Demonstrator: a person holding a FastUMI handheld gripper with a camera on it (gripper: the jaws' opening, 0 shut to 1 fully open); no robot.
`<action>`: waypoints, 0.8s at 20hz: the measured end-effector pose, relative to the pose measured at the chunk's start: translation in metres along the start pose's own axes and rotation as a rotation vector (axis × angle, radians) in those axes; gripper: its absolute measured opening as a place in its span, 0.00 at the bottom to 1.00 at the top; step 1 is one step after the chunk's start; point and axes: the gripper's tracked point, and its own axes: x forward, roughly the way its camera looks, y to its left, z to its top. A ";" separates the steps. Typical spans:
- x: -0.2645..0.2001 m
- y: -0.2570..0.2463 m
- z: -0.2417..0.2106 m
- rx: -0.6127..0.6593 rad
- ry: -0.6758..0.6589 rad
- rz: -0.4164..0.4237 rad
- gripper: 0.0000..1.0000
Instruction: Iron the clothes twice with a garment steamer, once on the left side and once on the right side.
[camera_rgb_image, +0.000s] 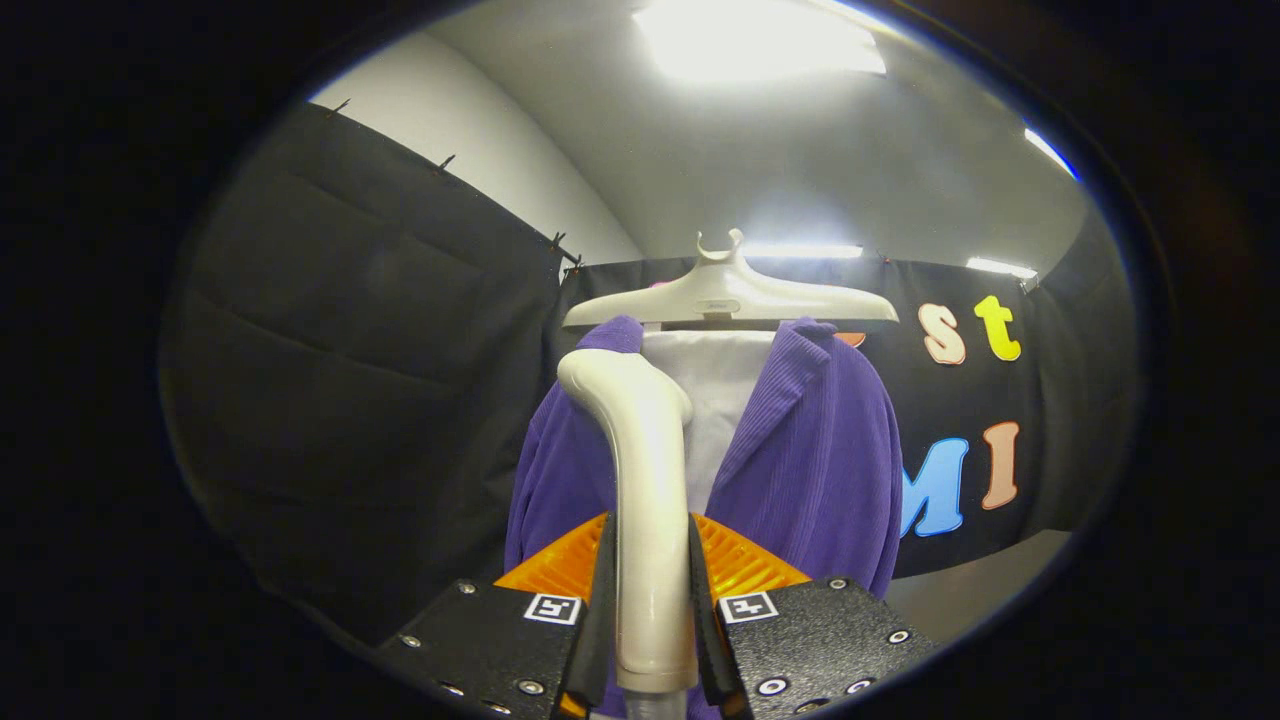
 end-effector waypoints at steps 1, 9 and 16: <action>-0.004 0.002 -0.008 -0.002 0.005 0.003 0.36; -0.032 0.001 -0.066 -0.023 0.090 0.004 0.36; -0.059 0.000 -0.090 -0.032 0.108 0.004 0.36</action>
